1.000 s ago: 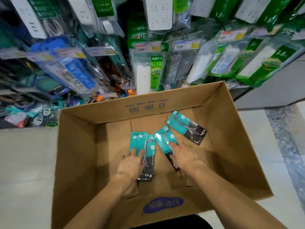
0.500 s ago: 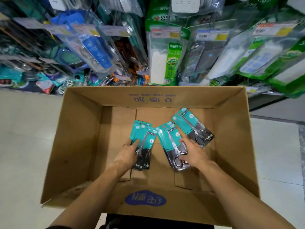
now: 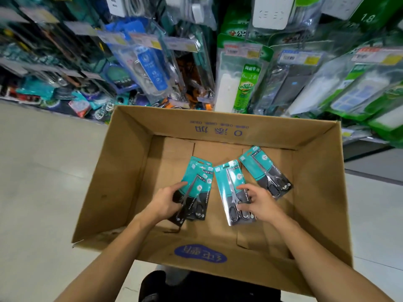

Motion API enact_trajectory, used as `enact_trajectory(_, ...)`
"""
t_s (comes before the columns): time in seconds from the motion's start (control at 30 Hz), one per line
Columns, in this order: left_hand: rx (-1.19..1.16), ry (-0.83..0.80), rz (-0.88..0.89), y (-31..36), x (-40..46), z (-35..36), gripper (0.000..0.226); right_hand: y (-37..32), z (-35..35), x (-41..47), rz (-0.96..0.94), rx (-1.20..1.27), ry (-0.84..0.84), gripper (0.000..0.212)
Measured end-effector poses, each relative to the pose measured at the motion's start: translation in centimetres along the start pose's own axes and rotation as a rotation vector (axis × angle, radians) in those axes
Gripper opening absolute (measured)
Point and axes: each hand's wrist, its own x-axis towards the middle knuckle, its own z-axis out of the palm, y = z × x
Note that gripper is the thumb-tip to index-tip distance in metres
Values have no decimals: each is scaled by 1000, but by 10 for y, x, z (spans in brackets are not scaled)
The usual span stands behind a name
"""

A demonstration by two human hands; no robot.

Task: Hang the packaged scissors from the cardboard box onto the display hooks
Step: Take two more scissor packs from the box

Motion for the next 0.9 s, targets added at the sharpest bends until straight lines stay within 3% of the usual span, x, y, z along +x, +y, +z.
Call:
enact_trajectory(0.23,-313,132,190,-17,-36,-46,77,-68,8,-24,-148,86,94,57)
enact_trajectory(0.5,-631,285,348,-76,-112,-110,78,-193,71,-71,-349,172,119,54)
enact_trajectory(0.9,-792,574,336,-234,-225,-209,73,-341,236,-88,-618,234,-4,55)
